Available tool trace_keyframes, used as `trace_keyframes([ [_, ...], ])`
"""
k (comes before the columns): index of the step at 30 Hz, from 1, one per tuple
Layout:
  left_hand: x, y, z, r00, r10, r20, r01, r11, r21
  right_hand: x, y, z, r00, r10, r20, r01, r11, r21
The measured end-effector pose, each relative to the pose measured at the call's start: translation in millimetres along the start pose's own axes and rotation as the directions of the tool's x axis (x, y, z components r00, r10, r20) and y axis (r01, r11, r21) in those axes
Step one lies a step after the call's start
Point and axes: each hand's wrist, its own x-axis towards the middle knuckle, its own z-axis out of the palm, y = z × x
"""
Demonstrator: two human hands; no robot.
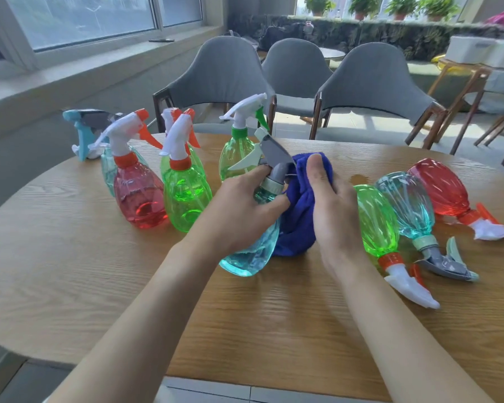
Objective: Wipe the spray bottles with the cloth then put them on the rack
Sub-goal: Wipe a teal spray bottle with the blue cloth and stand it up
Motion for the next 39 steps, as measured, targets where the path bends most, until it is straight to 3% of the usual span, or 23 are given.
trace_keyframes([
  [5,-2.2,3.9,-3.4,0.996,-0.017,0.087,0.0,0.982,0.187,0.9,-0.4,-5.3,0.995,-0.043,-0.085,0.033,0.993,-0.111],
  [9,-1.3,5.5,-3.4,0.995,-0.055,0.089,0.026,0.954,0.298,-2.6,4.0,-3.9,0.983,-0.049,0.174,0.092,0.965,-0.247],
  [11,-1.0,5.7,-3.7,0.994,-0.046,0.102,0.01,0.945,0.328,-1.1,5.9,-4.5,0.977,-0.065,0.202,0.122,0.951,-0.284],
  [17,-2.1,10.0,-0.5,0.988,-0.062,0.142,-0.018,0.866,0.499,5.8,13.3,-10.4,0.994,0.051,0.094,-0.035,0.986,-0.166],
  [24,-3.0,11.3,-0.2,0.977,-0.084,0.196,-0.034,0.847,0.53,5.8,14.2,-5.3,0.998,0.052,-0.036,-0.06,0.966,-0.251],
  [29,-3.8,8.1,-4.1,0.974,-0.111,0.195,-0.029,0.801,0.598,12.2,22.5,-7.1,0.987,0.075,0.141,-0.043,0.976,-0.213],
  [32,-5.0,8.5,-6.3,0.974,-0.115,0.197,-0.032,0.786,0.618,11.4,24.7,-9.5,0.985,0.025,0.172,0.012,0.977,-0.211],
  [35,-6.9,9.2,-7.0,0.973,-0.099,0.208,-0.052,0.784,0.619,6.6,20.3,-6.2,0.994,-0.048,0.098,0.077,0.945,-0.318],
  [39,-9.1,10.0,-5.1,0.97,-0.076,0.232,-0.086,0.783,0.616,8.5,16.3,-3.4,0.991,0.1,-0.084,-0.114,0.977,-0.182],
])
